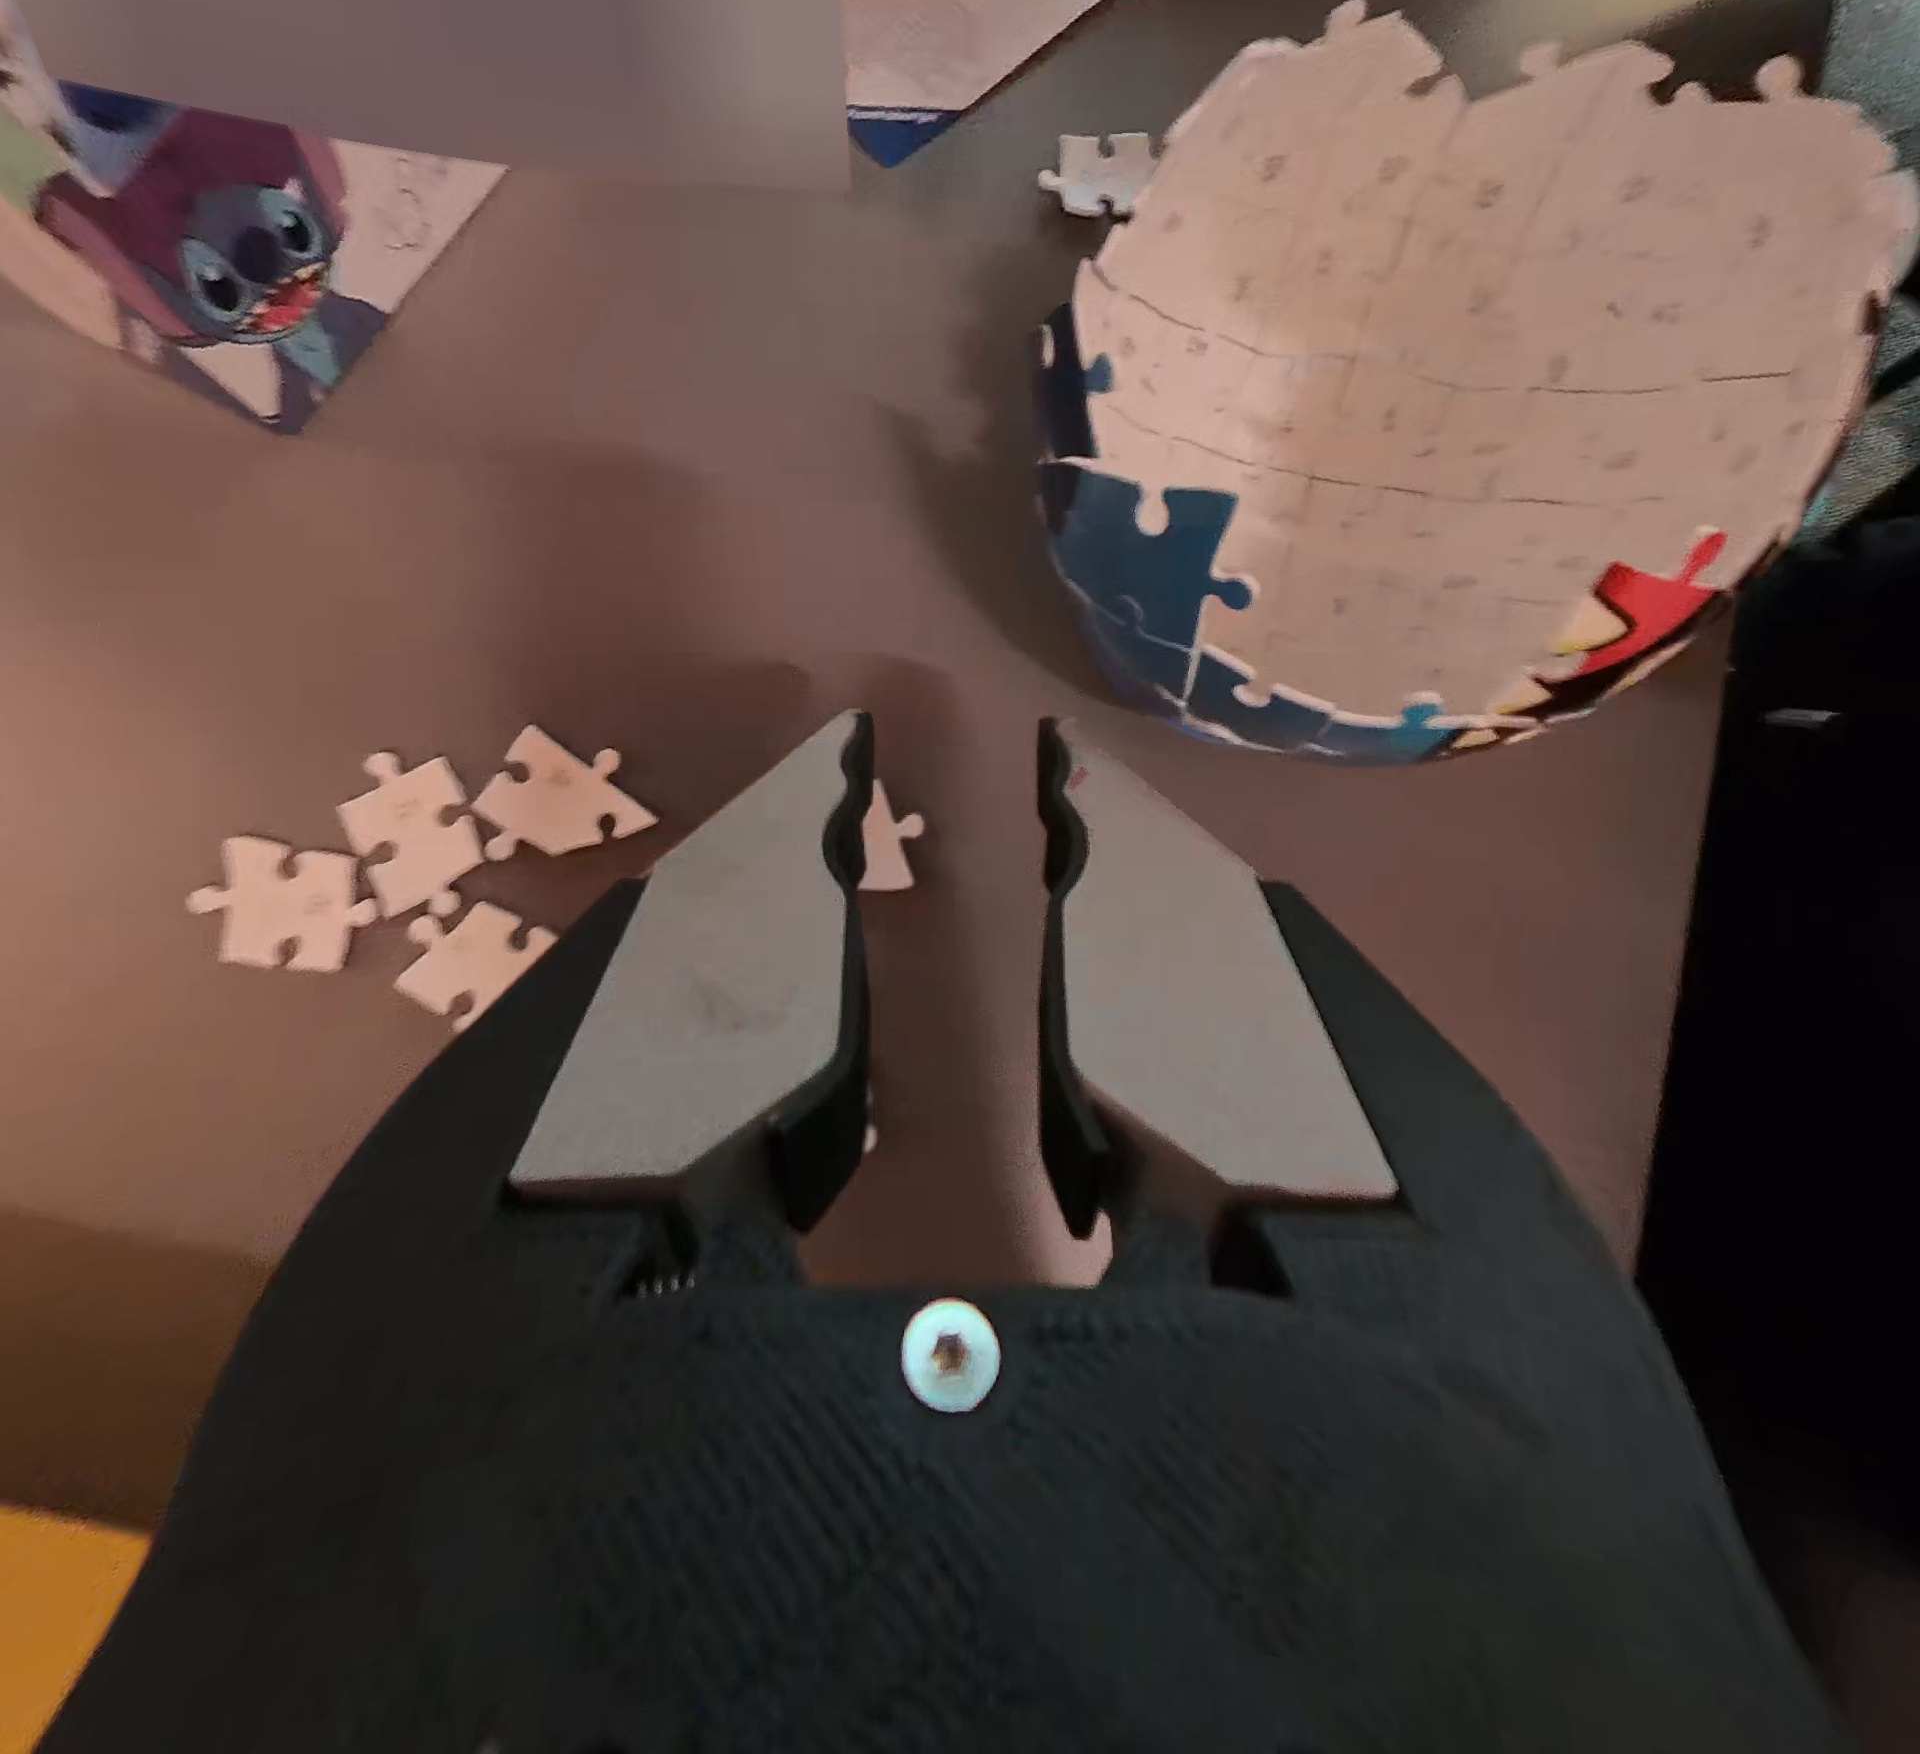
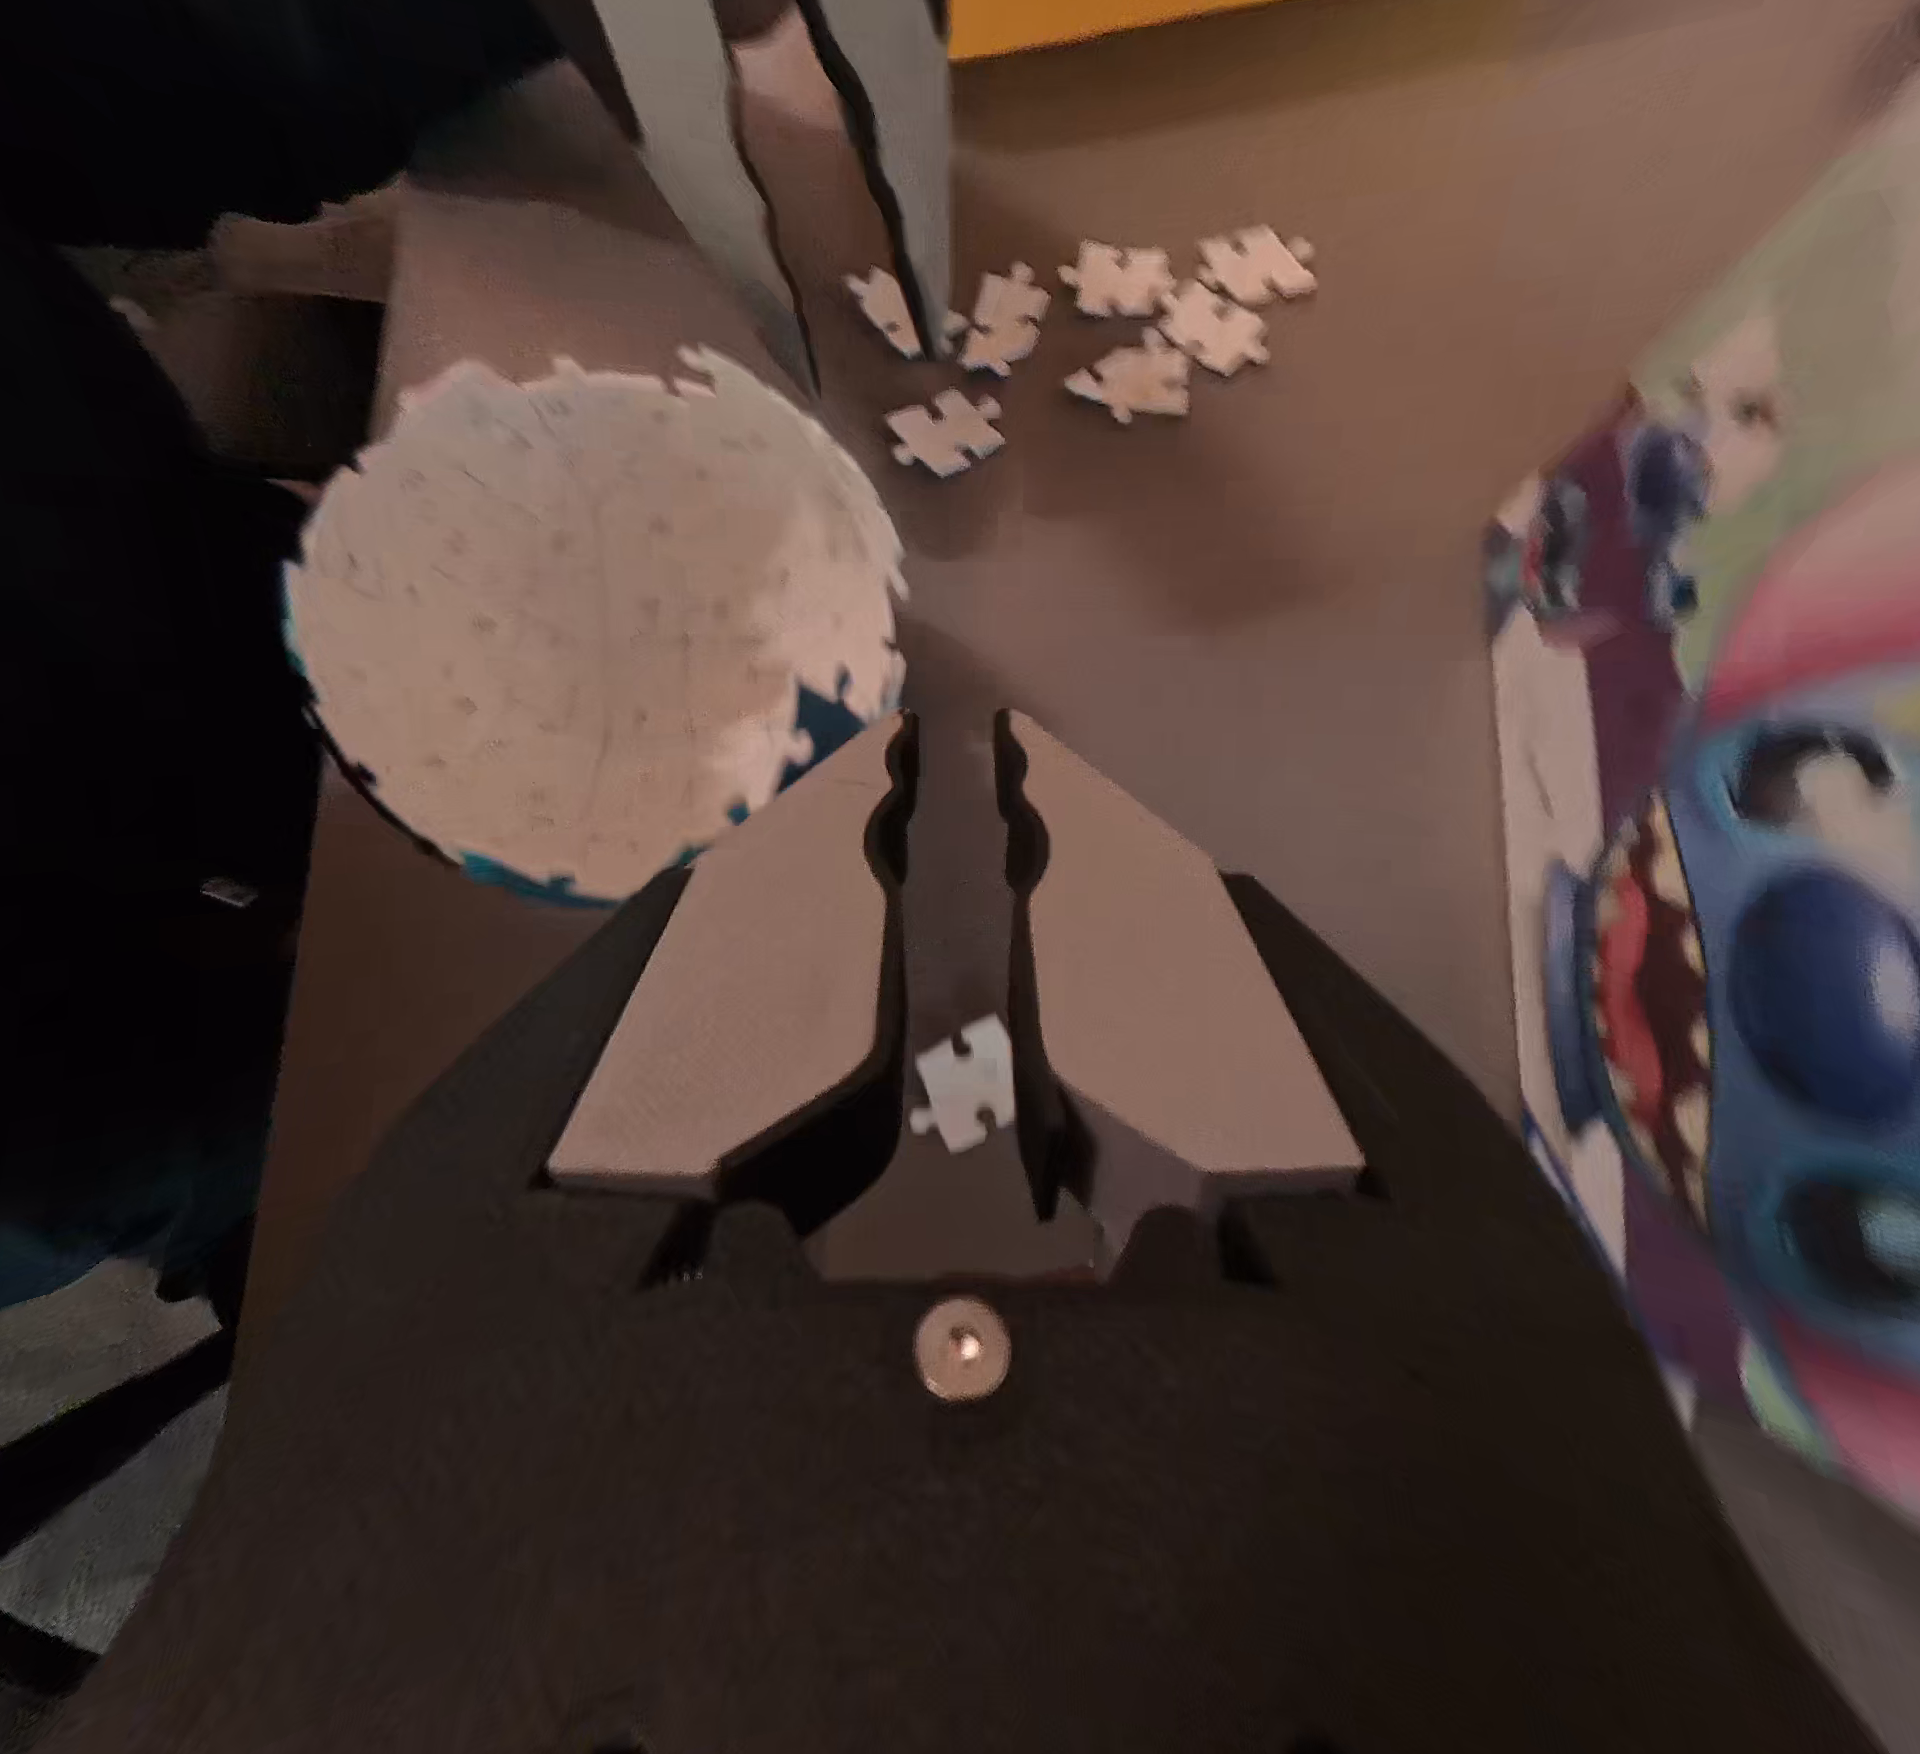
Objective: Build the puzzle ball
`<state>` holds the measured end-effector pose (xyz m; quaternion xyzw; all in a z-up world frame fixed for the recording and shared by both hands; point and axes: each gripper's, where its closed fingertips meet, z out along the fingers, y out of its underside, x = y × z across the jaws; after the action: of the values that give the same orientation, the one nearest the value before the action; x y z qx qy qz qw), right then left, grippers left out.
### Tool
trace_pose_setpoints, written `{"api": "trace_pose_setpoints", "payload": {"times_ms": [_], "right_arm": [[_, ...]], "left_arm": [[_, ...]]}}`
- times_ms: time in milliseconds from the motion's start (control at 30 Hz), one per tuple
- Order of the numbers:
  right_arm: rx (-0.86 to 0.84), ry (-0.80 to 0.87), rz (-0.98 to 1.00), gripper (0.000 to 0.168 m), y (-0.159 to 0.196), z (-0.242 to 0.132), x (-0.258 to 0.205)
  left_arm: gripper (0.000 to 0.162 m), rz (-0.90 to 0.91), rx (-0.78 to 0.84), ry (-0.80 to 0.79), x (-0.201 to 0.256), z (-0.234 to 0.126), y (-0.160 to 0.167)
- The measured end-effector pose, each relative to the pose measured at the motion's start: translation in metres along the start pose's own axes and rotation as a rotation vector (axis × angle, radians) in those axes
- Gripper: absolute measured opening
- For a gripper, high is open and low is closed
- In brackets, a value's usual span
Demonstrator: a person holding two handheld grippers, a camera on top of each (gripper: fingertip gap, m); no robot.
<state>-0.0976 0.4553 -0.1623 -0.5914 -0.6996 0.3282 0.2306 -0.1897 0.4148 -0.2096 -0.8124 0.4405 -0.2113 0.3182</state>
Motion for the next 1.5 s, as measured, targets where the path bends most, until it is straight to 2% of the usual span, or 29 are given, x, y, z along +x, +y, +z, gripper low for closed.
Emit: {"api": "trace_pose_setpoints", "payload": {"times_ms": [67, 233, 367, 467, 900, 1033, 1333, 1500], "right_arm": [[-0.017, -0.073, -0.044, 0.012, -0.016, 0.012, -0.006], [-0.106, -0.128, -0.154, 0.014, -0.031, 0.036, -0.010], [-0.140, -0.182, -0.190, 0.014, -0.032, 0.053, -0.021], [-0.185, -0.159, -0.220, 0.014, -0.023, 0.062, -0.019], [-0.256, -0.110, -0.228, 0.008, -0.014, 0.067, -0.017], [-0.295, -0.074, -0.251, 0.013, -0.011, 0.068, -0.011], [-0.303, -0.156, -0.284, 0.009, -0.009, 0.071, -0.018], [-0.319, -0.127, -0.332, 0.013, -0.010, 0.063, -0.015]], "left_arm": [[0.028, -0.005, 0.008, 0.049, 0.006, 0.006, 0.002], [0.026, -0.018, 0.050, 0.055, 0.008, 0.011, -0.004], [0.025, -0.020, 0.053, 0.095, 0.015, 0.013, -0.005], [0.025, -0.028, 0.043, 0.094, 0.013, 0.014, -0.003], [0.021, -0.013, 0.034, 0.101, 0.019, 0.016, -0.002], [0.020, 0.004, 0.036, 0.087, 0.019, 0.016, -0.003], [0.018, 0.009, 0.043, 0.088, 0.020, 0.016, -0.004], [0.018, 0.006, 0.039, 0.096, 0.021, 0.016, -0.004]]}}
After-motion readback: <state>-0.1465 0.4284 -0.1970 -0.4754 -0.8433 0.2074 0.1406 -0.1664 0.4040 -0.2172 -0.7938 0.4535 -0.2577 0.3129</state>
